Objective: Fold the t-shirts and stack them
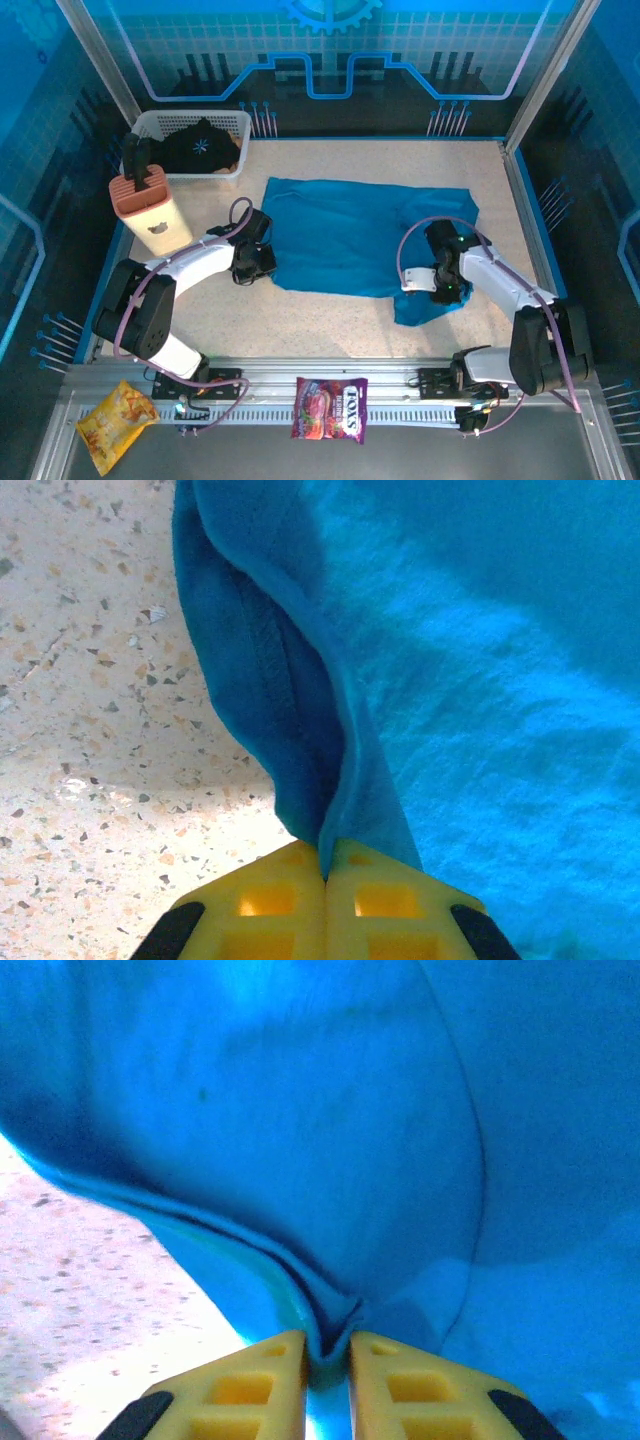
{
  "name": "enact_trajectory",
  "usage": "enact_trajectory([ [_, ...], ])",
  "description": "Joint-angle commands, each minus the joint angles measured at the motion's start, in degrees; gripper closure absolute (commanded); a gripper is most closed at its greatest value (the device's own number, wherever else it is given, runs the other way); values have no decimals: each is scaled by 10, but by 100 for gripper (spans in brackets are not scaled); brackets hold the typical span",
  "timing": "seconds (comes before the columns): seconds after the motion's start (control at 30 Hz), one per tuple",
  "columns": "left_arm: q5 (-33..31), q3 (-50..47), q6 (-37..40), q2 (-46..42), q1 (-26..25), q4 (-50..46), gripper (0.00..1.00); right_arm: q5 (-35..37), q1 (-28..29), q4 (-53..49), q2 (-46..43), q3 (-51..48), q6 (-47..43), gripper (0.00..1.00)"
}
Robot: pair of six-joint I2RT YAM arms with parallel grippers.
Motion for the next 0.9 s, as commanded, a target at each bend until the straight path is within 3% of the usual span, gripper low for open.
enact_trajectory([
  [0.0,10,-7,15,-12,4,2,100,6,11,-21,-6,-17,19,76],
  [0.27,12,-9,11,-13,4,4,100,-1,14,-21,25,-3,23,74],
  [0.43,12,-4,14,-8,4,2,100,0,11,11,36,-5,21,63],
  [0.87,9,-4,11,-7,4,-3,100,-1,8,25,133,45,8,52],
])
